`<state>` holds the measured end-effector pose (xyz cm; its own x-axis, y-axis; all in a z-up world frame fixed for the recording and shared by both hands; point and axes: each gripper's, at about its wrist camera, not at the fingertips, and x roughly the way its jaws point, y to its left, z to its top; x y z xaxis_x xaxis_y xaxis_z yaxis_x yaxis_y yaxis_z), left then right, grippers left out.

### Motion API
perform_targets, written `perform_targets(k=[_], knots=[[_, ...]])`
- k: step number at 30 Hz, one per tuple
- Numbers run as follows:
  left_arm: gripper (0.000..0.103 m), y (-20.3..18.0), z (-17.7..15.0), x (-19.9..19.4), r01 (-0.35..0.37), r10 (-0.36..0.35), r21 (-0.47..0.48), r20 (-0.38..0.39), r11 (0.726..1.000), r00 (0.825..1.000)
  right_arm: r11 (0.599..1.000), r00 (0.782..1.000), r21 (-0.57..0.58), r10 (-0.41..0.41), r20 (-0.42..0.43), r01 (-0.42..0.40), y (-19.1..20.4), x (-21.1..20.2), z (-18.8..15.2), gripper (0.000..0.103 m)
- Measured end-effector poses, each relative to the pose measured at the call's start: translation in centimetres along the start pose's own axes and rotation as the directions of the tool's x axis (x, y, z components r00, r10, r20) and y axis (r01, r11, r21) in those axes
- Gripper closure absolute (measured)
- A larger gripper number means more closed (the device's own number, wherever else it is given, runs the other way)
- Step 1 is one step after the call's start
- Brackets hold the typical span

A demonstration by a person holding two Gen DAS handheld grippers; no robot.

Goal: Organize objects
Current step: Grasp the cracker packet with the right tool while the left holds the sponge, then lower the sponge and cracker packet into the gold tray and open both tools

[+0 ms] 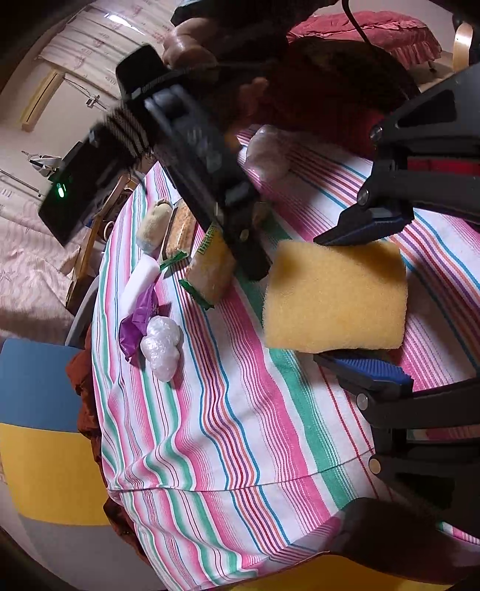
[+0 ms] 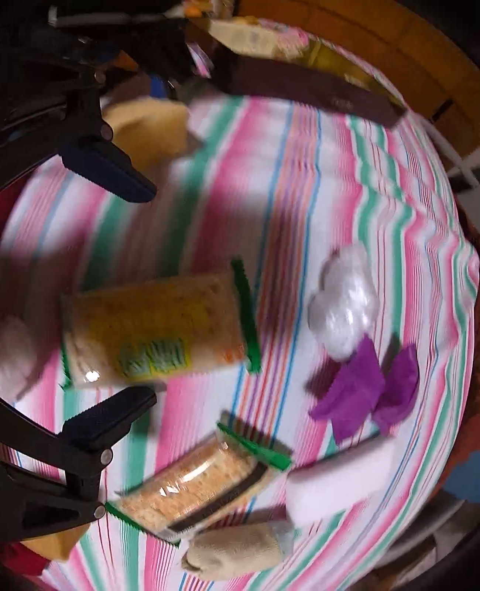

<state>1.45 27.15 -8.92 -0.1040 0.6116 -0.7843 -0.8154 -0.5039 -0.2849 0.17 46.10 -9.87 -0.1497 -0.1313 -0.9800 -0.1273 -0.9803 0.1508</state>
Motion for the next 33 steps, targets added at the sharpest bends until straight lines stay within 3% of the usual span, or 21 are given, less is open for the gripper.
perform_targets(k=[2,5,8,11,16,21,23,28,33], knots=[[0.048,0.0,0.0,0.1,-0.002,0.002,0.0,0.001,1.0,1.0,1.0,1.0,0.018,-0.02,0.012,0.02,-0.4,0.2,0.2,0.012],[0.049,-0.1,0.0,0.2,-0.007,0.007,0.008,0.005,1.0,1.0,0.995,0.995,-0.013,-0.097,0.025,0.098,0.0,0.0,-0.2,0.028],[0.051,-0.4,-0.1,0.1,-0.012,0.012,0.025,0.015,1.0,1.0,0.995,0.993,-0.001,-0.103,0.055,0.103,-0.3,-0.9,-0.6,0.054],[0.052,-0.7,0.0,-0.5,-0.012,0.011,0.036,0.033,0.999,0.999,0.995,0.993,0.032,-0.1,0.069,0.098,-0.8,-1.3,-1.0,0.055],[0.052,-0.8,0.2,-2.6,-0.012,0.009,0.028,0.082,1.0,0.997,0.997,0.985,0.073,-0.045,0.166,0.033,-1.0,-3.9,-2.0,0.055],[0.051,0.2,0.3,-6.5,-0.026,0.03,-0.022,0.158,0.999,0.987,0.996,0.956,0.082,0.01,0.293,-0.036,0.5,-7.7,-2.7,0.055],[0.051,1.0,0.2,-8.2,-0.036,0.046,-0.056,0.189,0.998,0.981,0.996,0.944,0.071,0.033,0.328,-0.059,2.9,-8.5,-1.5,0.055],[0.051,4.5,-0.4,-12.6,-0.107,0.15,-0.174,0.261,0.979,0.954,0.988,0.899,0.005,0.139,0.416,-0.156,9.3,-10.0,1.2,0.055],[0.051,10.0,-1.7,-17.4,-0.198,0.303,-0.333,0.301,0.922,0.904,0.971,0.869,-0.088,0.236,0.434,-0.22,15.1,-10.8,3.0,0.055]])
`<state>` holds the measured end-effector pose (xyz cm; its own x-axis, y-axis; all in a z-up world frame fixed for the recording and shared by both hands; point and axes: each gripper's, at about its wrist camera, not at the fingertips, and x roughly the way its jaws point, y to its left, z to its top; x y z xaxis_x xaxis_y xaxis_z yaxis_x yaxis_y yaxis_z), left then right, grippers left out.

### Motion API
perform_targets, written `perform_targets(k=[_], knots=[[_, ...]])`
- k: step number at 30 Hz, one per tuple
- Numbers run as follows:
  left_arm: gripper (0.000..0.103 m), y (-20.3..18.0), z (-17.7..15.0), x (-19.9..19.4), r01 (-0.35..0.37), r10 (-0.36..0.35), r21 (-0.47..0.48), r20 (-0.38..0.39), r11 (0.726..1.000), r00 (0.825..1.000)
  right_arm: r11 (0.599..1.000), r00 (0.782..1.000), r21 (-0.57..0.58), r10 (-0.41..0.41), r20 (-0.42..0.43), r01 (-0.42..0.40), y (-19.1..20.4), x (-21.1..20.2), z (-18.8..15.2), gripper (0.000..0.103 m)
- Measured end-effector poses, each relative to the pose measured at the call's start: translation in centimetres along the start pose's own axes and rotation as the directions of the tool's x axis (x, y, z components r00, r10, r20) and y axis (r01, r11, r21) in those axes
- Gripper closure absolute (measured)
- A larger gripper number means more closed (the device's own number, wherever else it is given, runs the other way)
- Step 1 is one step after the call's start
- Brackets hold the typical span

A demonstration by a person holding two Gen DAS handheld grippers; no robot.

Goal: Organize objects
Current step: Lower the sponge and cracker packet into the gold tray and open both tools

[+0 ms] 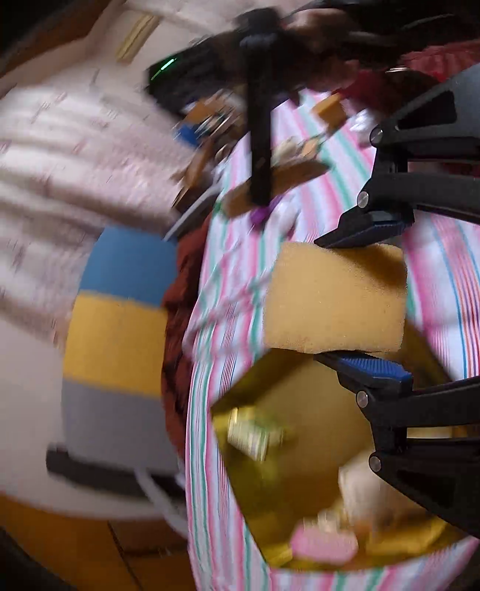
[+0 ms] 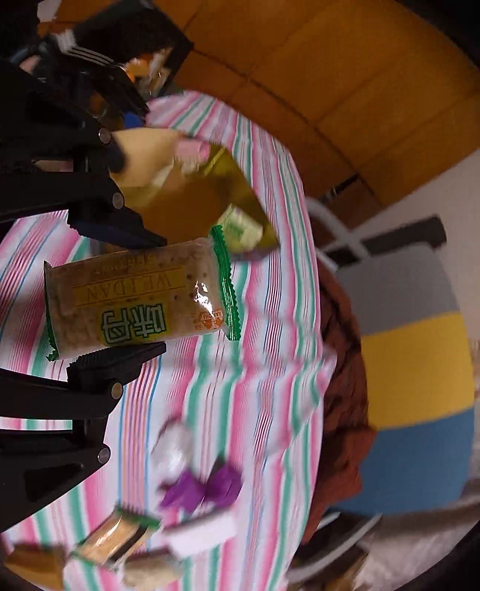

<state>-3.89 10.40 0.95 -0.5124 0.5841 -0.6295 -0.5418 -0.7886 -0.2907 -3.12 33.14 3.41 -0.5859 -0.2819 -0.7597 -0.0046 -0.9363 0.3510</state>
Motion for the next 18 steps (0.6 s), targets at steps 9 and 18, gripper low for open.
perform_targets(k=[9,18], knots=[[0.05,10.1,2.6,-0.7,-0.197,0.199,-0.143,-0.005,0.97,0.98,0.995,0.991,-0.035,0.092,-0.094,-0.095,7.4,7.0,0.9,0.052],[0.031,15.0,2.8,-0.5,-0.34,0.339,-0.219,-0.042,0.915,0.94,0.986,0.976,-0.054,0.147,-0.163,-0.158,10.1,9.8,-0.8,0.034]])
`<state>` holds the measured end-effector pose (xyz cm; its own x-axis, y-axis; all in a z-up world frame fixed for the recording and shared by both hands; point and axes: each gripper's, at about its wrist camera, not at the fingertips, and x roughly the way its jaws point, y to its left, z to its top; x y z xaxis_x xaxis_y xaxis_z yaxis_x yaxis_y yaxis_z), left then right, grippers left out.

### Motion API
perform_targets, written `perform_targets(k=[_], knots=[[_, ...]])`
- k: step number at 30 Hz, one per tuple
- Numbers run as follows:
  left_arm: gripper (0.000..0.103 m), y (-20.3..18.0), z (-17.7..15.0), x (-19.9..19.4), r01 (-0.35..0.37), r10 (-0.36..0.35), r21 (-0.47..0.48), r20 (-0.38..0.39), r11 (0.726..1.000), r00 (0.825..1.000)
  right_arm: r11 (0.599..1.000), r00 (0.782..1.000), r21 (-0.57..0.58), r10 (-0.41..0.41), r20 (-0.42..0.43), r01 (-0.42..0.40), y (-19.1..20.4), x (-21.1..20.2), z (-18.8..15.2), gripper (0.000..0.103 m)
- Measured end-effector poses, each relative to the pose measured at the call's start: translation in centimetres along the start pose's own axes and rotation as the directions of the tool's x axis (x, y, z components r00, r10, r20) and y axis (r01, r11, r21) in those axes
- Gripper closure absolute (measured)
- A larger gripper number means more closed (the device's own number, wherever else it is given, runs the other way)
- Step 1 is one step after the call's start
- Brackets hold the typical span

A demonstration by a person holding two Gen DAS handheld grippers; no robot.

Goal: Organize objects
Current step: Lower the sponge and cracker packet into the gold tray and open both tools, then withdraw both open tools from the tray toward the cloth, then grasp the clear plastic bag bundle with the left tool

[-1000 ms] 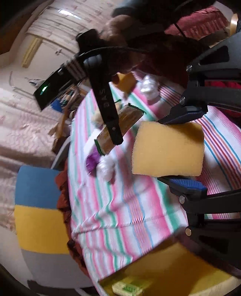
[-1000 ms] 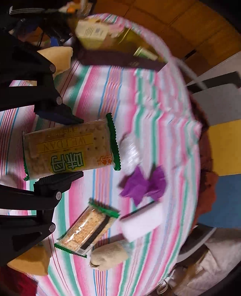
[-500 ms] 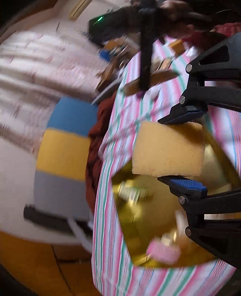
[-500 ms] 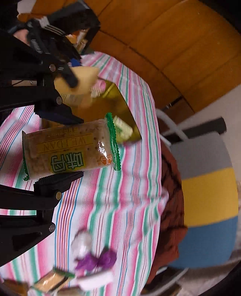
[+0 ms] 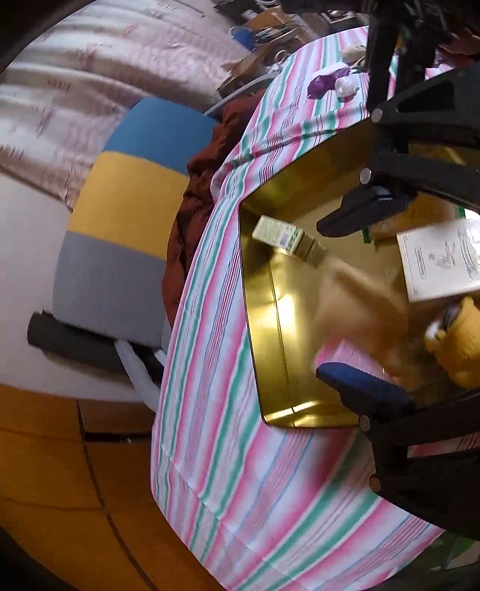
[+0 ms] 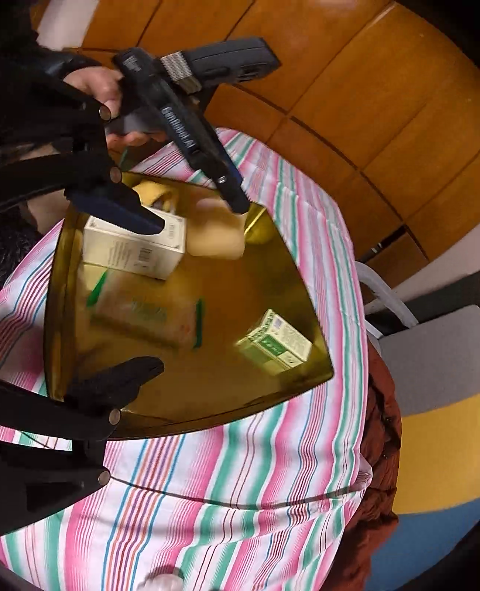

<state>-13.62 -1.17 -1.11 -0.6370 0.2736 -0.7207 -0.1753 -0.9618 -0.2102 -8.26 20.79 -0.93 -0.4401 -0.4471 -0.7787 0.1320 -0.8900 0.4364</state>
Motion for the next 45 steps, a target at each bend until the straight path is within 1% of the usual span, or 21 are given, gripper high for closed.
perform_targets(k=[2,3,5,6,9,12,17,24,31,36,39,43,44,45], knots=[[0.031,0.7,-0.6,-0.3,-0.021,0.021,-0.024,0.005,0.999,1.0,1.0,1.0,-0.013,-0.015,-0.013,0.015,0.3,0.3,-0.5,0.032],[0.031,1.0,-0.7,-0.4,-0.024,0.024,-0.035,0.007,0.999,1.0,0.999,0.999,-0.026,-0.035,-0.013,0.035,0.5,0.4,-0.8,0.027],[0.031,1.3,-1.4,-1.2,-0.039,0.041,-0.055,0.021,0.998,0.999,0.995,0.997,-0.057,-0.08,0.0,0.08,0.8,0.2,-1.3,0.021],[0.031,1.4,-1.9,-1.7,-0.043,0.045,-0.064,0.032,0.997,0.999,0.992,0.995,-0.078,-0.104,0.009,0.104,1.2,0.2,-1.6,0.019],[0.031,0.9,-3.0,-3.1,-0.049,0.053,-0.079,0.059,0.996,0.997,0.985,0.99,-0.109,-0.135,0.028,0.137,1.8,0.2,-2.3,0.013],[0.031,0.1,-3.9,-4.0,-0.055,0.059,-0.057,0.073,0.997,0.996,0.972,0.982,-0.14,-0.18,0.059,0.186,2.5,0.0,-2.9,0.009],[0.031,-1.6,-4.6,-5.0,-0.073,0.073,-0.007,0.087,0.997,0.994,0.959,0.967,-0.147,-0.226,0.117,0.242,2.8,-0.8,-3.6,0.001],[0.031,-3.4,-5.3,-5.5,-0.054,0.049,0.046,0.088,0.998,0.995,0.947,0.949,-0.129,-0.271,0.164,0.293,2.1,-2.5,-4.4,0.0],[0.031,-4.8,-5.7,-5.7,-0.03,0.022,0.095,0.079,0.995,0.997,0.939,0.933,-0.094,-0.309,0.184,0.33,0.8,-4.2,-5.2,0.0],[0.031,-5.9,-5.9,-5.9,0.011,-0.021,0.122,0.074,0.992,0.997,0.932,0.92,-0.045,-0.345,0.186,0.359,-1.4,-5.7,-6.0,0.0],[0.031,-6.6,-6.0,-6.0,0.059,-0.069,0.135,0.067,0.989,0.995,0.927,0.912,-0.007,-0.368,0.184,0.375,-3.0,-6.8,-6.6,0.0],[0.031,-7.5,-6.1,-6.0,0.111,-0.12,0.138,0.062,0.984,0.991,0.907,0.89,0.069,-0.422,0.173,0.416,-6.0,-8.9,-8.0,0.0],[0.031,-7.9,-6.1,-6.0,0.128,-0.137,0.139,0.06,0.982,0.989,0.899,0.882,0.087,-0.438,0.171,0.43,-6.7,-9.5,-8.4,0.0],[0.031,-8.3,-6.2,-5.9,0.138,-0.147,0.141,0.055,0.98,0.988,0.886,0.87,0.117,-0.463,0.169,0.449,-7.8,-10.5,-8.9,0.0]])
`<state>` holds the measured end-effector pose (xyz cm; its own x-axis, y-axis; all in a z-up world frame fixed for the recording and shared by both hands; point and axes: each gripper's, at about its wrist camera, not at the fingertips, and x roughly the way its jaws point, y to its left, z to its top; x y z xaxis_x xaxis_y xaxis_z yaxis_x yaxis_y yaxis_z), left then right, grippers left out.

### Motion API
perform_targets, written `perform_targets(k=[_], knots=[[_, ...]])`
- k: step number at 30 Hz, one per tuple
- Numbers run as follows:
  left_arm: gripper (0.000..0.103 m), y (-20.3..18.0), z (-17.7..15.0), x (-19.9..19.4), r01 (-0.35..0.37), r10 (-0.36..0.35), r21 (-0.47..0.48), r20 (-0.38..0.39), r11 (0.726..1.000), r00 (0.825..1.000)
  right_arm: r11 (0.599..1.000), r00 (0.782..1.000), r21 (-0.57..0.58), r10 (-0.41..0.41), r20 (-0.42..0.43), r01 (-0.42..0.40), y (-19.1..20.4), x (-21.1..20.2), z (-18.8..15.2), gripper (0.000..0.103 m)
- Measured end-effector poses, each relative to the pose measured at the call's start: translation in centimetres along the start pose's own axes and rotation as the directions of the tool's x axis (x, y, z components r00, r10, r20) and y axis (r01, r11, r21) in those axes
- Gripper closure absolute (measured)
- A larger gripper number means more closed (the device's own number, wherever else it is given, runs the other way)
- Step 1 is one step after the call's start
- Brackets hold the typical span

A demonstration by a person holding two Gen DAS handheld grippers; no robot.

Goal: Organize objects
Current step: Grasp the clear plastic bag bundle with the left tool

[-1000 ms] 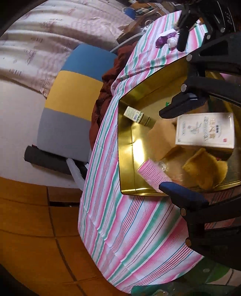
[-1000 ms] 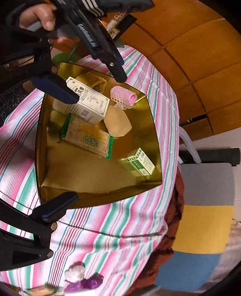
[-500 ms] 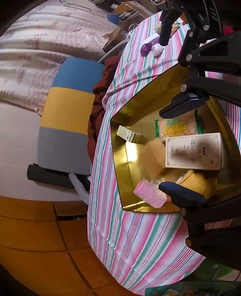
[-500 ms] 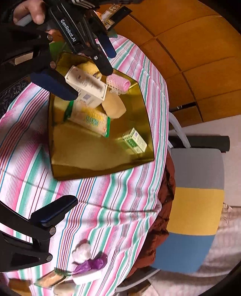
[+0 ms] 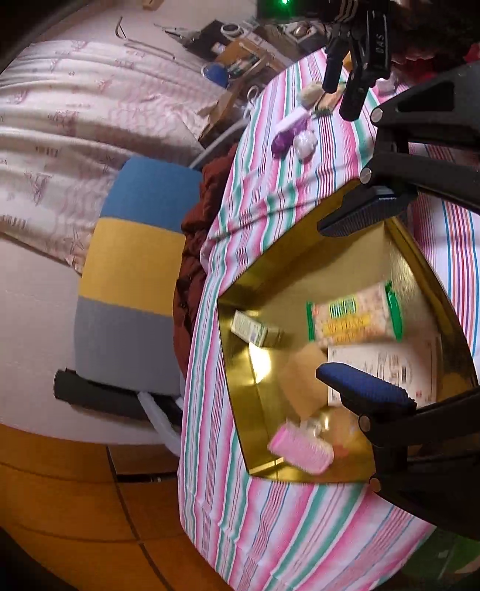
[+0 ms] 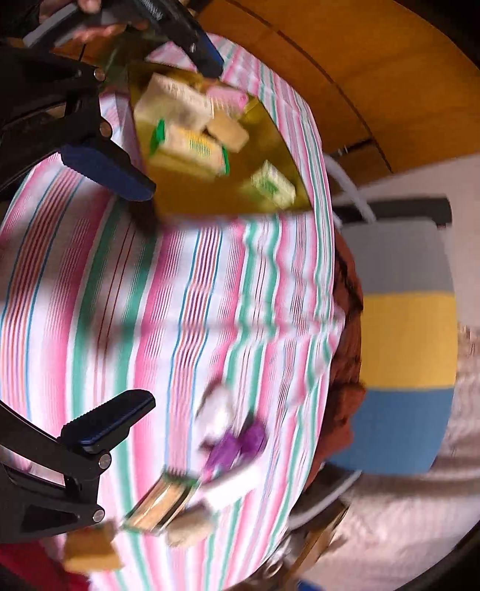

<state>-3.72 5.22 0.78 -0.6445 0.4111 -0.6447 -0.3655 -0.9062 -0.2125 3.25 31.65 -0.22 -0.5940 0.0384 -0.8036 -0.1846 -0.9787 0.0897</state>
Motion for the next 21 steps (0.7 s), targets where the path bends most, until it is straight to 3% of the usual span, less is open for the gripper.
perform_targets(k=[6,10,15,21], knots=[[0.032,-3.9,-0.2,1.6,0.092,-0.088,0.083,-0.06,0.992,0.994,0.983,0.992,0.132,-0.129,0.011,0.127,-7.4,-2.4,-1.4,0.0],[0.032,-7.9,-0.8,2.8,0.205,-0.184,0.176,-0.13,0.963,0.974,0.944,0.971,0.24,-0.239,0.018,0.227,-12.9,-4.8,-2.2,0.0],[0.033,-14.0,-2.4,4.7,0.359,-0.295,0.285,-0.245,0.889,0.924,0.866,0.932,0.378,-0.362,0.016,0.329,-18.9,-7.8,-3.5,0.0],[0.033,-21.2,-4.7,6.6,0.519,-0.385,0.377,-0.377,0.767,0.842,0.798,0.922,0.51,-0.386,0.021,0.322,-22.9,-9.3,-5.8,0.0]])
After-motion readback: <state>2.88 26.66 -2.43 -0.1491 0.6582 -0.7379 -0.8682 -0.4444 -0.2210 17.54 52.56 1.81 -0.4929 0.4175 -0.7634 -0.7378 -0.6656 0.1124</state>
